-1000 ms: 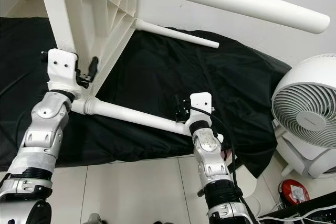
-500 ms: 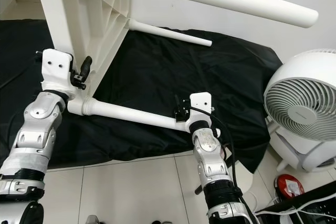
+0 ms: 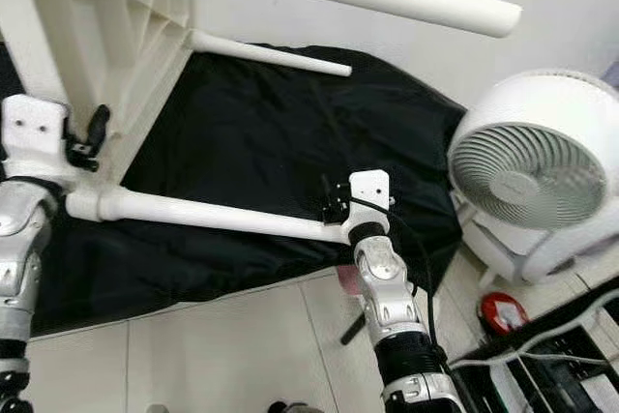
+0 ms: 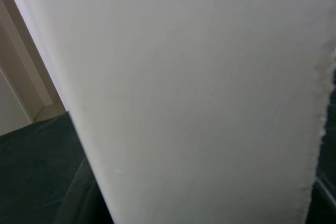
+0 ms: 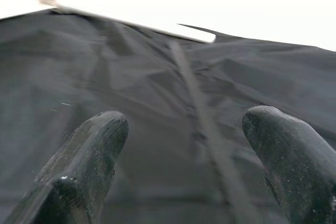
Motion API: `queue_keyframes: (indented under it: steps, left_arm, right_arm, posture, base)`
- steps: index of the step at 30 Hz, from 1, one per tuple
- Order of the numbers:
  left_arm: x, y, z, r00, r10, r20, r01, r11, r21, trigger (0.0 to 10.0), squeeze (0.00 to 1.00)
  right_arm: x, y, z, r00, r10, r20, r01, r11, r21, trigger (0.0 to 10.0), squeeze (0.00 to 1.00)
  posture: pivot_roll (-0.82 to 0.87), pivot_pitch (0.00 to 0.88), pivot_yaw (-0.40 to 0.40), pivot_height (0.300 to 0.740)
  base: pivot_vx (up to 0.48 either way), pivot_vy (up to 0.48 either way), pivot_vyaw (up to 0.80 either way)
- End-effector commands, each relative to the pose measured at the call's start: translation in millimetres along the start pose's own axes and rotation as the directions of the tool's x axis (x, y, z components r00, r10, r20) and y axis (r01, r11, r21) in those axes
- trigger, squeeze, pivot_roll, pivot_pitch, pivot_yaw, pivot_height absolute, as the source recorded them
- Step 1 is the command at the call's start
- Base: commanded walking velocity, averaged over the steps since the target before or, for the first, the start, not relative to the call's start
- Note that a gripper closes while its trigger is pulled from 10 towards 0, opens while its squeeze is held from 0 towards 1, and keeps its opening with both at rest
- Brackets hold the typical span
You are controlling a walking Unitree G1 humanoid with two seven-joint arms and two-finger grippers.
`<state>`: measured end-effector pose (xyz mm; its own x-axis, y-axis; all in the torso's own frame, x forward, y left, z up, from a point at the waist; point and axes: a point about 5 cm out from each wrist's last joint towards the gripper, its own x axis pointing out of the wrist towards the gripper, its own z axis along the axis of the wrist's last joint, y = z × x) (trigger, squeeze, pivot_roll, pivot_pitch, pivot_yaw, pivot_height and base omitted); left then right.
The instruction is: Building children table
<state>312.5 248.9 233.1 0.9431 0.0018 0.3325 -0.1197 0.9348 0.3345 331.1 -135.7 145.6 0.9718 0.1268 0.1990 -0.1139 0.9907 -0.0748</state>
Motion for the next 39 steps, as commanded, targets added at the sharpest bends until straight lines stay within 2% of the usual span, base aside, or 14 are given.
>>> queue_keyframes:
  steps: [1, 3, 6, 9, 12, 14, 16, 18, 21, 22, 35, 37, 38, 39]
  left_arm:
    - [-24.0, 45.1, -2.7, 0.972, 0.231, -0.043, -0.225, 0.969, 0.105, 0.0, 0.00]
    - [-24.0, 45.1, -2.7, 0.972, 0.231, -0.043, -0.225, 0.969, 0.105, 0.0, 0.00]
    - [-39.3, 38.2, -7.9, 0.973, 0.220, -0.073, -0.214, 0.973, 0.086, 0.0, 0.00]
    - [-45.1, 36.4, -10.7, 0.969, 0.229, -0.093, -0.223, 0.972, 0.071, 0.0, 0.00]
    - [-50.3, 41.4, -11.6, 0.960, 0.261, -0.100, -0.254, 0.964, 0.078, 0.0, 0.00]
    - [-57.5, 56.7, -12.5, 0.942, 0.316, -0.109, -0.305, 0.946, 0.110, 0.0, 0.00]
    - [-57.5, 56.7, -12.5, 0.942, 0.316, -0.109, -0.305, 0.946, 0.110, 0.0, 0.00]
    - [-68.0, 78.8, -13.5, 0.917, 0.378, -0.125, -0.354, 0.919, 0.175, 0.0, 0.00]
    - [-74.7, 89.4, -13.5, 0.904, 0.407, -0.132, -0.379, 0.904, 0.196, 0.0, 0.00]
    - [-85.8, 100.9, -16.2, 0.881, 0.448, -0.152, -0.412, 0.885, 0.219, 0.0, 0.00]
    - [-96.2, 95.3, -22.5, 0.867, 0.461, -0.190, -0.426, 0.883, 0.199, 0.0, 0.00]
    - [-113.4, 65.7, -30.5, 0.839, 0.511, -0.185, -0.484, 0.858, 0.174, 0.0, 0.00]
    - [-117.6, 61.9, -31.5, 0.819, 0.544, -0.183, -0.517, 0.837, 0.180, 0.0, 0.00]
    - [-117.6, 61.9, -31.5, 0.819, 0.544, -0.183, -0.517, 0.837, 0.180, 0.0, 0.00]
  right_arm:
    - [-0.3, -6.7, -2.7, 1.000, -0.007, -0.013, 0.006, 1.000, -0.021, 10.0, 0.00]
    - [-0.3, -6.7, -2.7, 1.000, -0.007, -0.013, 0.006, 1.000, -0.021, 10.0, 0.00]
    - [1.1, -8.4, -2.6, 1.000, -0.005, -0.015, 0.005, 1.000, -0.027, 10.0, 0.00]
    - [1.9, -9.2, -2.5, 1.000, -0.005, -0.015, 0.004, 1.000, -0.030, 10.0, 0.00]
    - [3.2, -9.4, -2.4, 1.000, -0.003, -0.015, 0.002, 0.999, -0.032, 10.0, 0.00]
    - [5.0, -8.2, -2.2, 1.000, 0.005, -0.015, -0.005, 0.999, -0.034, 10.0, 0.00]
    - [5.0, -8.2, -2.2, 1.000, 0.005, -0.015, -0.005, 0.999, -0.034, 10.0, 0.00]
    - [6.2, -7.3, -2.2, 1.000, 0.012, -0.015, -0.012, 0.999, -0.037, 10.0, 0.00]
    - [6.6, -7.4, -2.2, 1.000, 0.014, -0.015, -0.014, 0.999, -0.038, 10.0, 0.00]
    - [7.0, -8.1, -2.7, 1.000, 0.014, -0.018, -0.015, 0.999, -0.041, 10.0, 0.00]
    - [7.4, -9.2, -3.0, 1.000, 0.016, -0.018, -0.017, 0.999, -0.048, 10.0, 0.00]
    - [8.9, -10.0, -4.2, 0.999, 0.028, -0.026, -0.029, 0.998, -0.061, 10.0, 0.00]
    - [9.5, -9.5, -4.6, 0.999, 0.033, -0.028, -0.035, 0.997, -0.063, 10.0, 0.00]
    - [9.5, -9.5, -4.6, 0.999, 0.033, -0.028, -0.035, 0.997, -0.063, 10.0, 0.00]
  posture:
    - [0.09, 0.115, -0.118, 0.740]
    - [0.09, 0.115, -0.118, 0.740]
    - [0.09, 0.122, -0.121, 0.740]
    - [0.10, 0.125, -0.126, 0.740]
    - [0.11, 0.126, -0.132, 0.740]
    - [0.11, 0.127, -0.134, 0.740]
    - [0.11, 0.127, -0.134, 0.740]
    - [0.11, 0.130, -0.136, 0.740]
    - [0.11, 0.131, -0.137, 0.740]
    - [0.11, 0.133, -0.137, 0.740]
    - [0.11, 0.137, -0.137, 0.740]
    - [0.13, 0.147, -0.151, 0.740]
    - [0.13, 0.150, -0.152, 0.740]
    - [0.13, 0.150, -0.152, 0.740]
  base:
    - [0.000, 0.000, 0.00]
    - [0.000, 0.000, 0.00]
    - [0.000, 0.000, 0.00]
    - [0.000, 0.000, 0.00]
    - [0.000, 0.000, 0.00]
    - [0.000, 0.000, 0.00]
    - [0.000, 0.000, 0.00]
    - [0.000, 0.000, 0.00]
    - [0.000, 0.000, 0.00]
    - [0.000, 0.000, 0.00]
    - [0.000, 0.000, 0.00]
    - [0.000, 0.000, 0.00]
    - [0.000, 0.000, 0.00]
    - [0.000, 0.000, 0.00]
